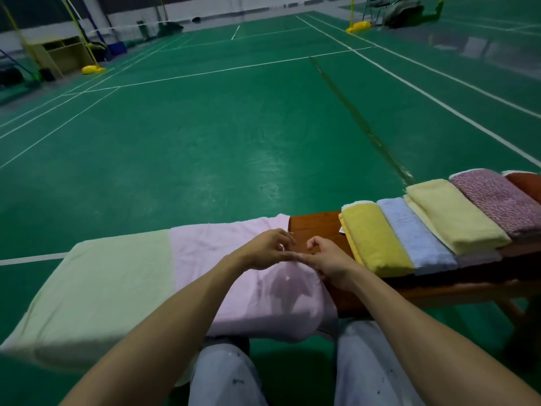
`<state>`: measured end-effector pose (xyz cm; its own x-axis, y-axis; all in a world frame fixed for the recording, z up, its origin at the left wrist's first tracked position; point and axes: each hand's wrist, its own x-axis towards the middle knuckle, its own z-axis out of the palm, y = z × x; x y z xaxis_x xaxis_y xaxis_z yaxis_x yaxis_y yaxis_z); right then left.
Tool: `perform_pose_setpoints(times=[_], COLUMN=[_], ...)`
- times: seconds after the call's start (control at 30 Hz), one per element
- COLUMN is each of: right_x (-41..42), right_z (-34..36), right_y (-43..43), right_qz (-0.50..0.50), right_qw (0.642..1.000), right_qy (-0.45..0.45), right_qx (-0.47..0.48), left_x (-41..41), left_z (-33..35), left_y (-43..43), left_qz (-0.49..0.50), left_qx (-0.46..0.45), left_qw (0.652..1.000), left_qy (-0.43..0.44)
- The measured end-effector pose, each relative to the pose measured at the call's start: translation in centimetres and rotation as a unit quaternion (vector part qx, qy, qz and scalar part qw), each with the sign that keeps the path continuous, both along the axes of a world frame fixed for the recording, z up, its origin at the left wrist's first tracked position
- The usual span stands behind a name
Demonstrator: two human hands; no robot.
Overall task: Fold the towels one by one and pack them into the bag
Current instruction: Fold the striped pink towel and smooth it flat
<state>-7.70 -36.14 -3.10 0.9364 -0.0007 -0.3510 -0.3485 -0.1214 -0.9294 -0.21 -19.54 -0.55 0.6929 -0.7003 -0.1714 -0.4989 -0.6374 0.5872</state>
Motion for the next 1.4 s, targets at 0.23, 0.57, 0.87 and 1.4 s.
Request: perform_pose_setpoints(times=[0.23,0.57,0.87,1.4], right_x=[0.3,1.9,3.7,8.9], right_z=[0.3,-0.3,0.2,-0.2], right_y=[0.9,1.0,1.2,5.7], right_qz=[0.055,0.116,0.160,0.162], right_qw=[0.997,0.992,0.985,0.954], right_qy=[0.022,0.045,0.066,-0.109], right_qx=[0.052,0.027,-0.009,-0.228], left_x=[0.1,0.7,1.1,1.9], left_z=[0.1,-1.5,-1.5,-1.0], left_y=[3.3,11.2,16.1,21.2], left_qz=[0.051,0.148,0.188,0.226], left_qx=[-0.059,-0.107,-0.100,-0.079], left_qw=[0.997,0.979,0.973,0.968], left_qy=[0.025,0.086,0.084,0.072])
